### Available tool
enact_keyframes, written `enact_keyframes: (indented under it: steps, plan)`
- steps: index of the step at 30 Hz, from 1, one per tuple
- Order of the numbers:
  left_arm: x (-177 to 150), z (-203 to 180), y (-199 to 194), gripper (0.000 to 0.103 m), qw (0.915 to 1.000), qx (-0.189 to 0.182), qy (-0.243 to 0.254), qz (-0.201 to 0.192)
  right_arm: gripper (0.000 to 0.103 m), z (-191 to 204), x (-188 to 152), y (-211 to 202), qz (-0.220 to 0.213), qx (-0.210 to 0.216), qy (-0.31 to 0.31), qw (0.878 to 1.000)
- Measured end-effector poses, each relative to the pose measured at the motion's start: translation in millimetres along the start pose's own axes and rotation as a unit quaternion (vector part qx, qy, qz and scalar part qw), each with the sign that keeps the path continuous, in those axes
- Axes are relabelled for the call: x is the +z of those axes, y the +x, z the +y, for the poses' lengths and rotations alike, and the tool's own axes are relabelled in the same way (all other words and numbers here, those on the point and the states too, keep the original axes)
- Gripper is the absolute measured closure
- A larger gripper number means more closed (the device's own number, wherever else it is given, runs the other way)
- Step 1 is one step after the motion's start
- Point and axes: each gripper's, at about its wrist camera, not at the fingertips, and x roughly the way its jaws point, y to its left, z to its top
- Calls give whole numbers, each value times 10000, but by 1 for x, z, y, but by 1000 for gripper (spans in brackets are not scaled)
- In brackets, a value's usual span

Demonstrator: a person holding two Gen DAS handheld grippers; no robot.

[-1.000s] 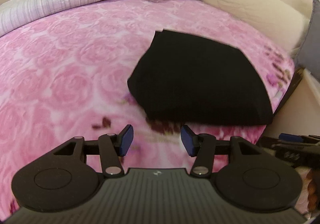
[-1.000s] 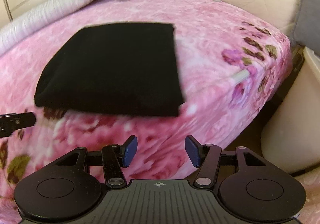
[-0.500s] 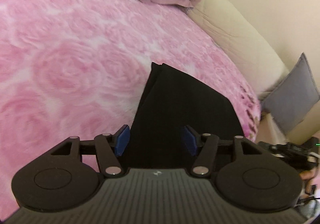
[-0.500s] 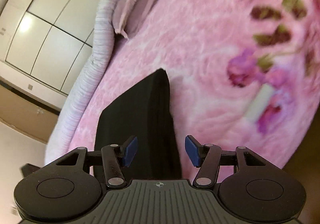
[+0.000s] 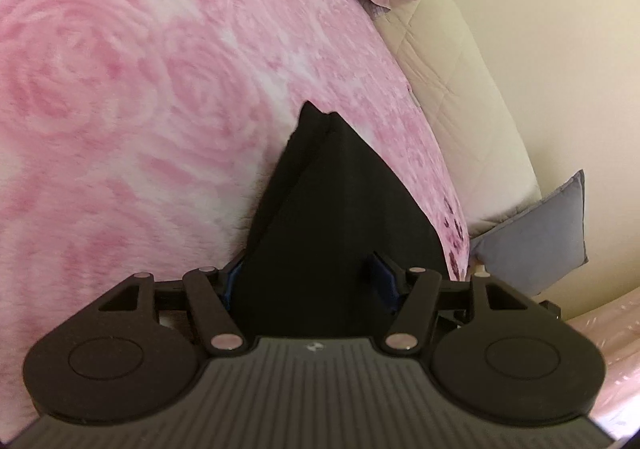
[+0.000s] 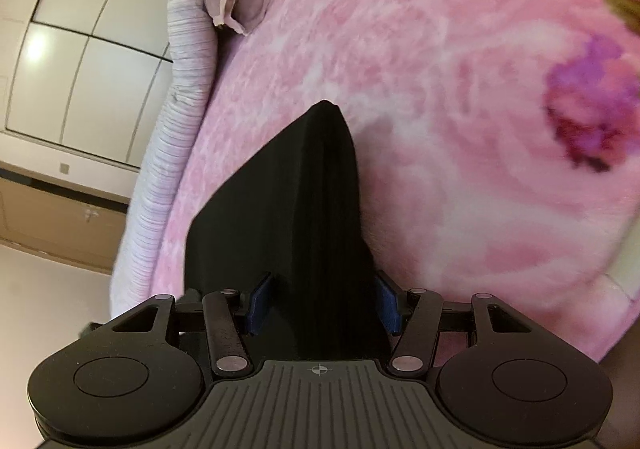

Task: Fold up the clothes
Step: 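Grasp opposite sides of the folded black sweatpants with both grippers, then carry the held sweatpants bundle with both grippers toward the clothes stack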

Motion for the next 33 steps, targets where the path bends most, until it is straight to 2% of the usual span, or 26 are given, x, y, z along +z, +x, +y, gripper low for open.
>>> enact_keyframes:
  steps: [7,10,15,19,24,28,33]
  plan:
    - [-2,-2,17,62,9996,-248,-19,145,48,-2,3,14,66,303,-58,9995]
    - [0,1,21,69,9993,-336,-41,184,75,-1,0,29,98,350,-121,9993]
    - [4,1,18,80,9980,-577,136,219,82,-1,-4,33,7,501,-76,9987]
    - [5,-5,-9,82,9977,-667,102,105,84,20,-12,29,-77,469,121,9988]
    - [10,-8,-96,82,9977,-515,-347,-257,84,86,-20,37,333,579,216,9975]
    - [0,-13,-207,82,9945,-238,-670,-763,84,165,-38,55,827,799,72,9933]
    - [-33,-20,-366,82,9828,137,-1129,-1458,84,284,-88,75,1505,1147,-243,9816]
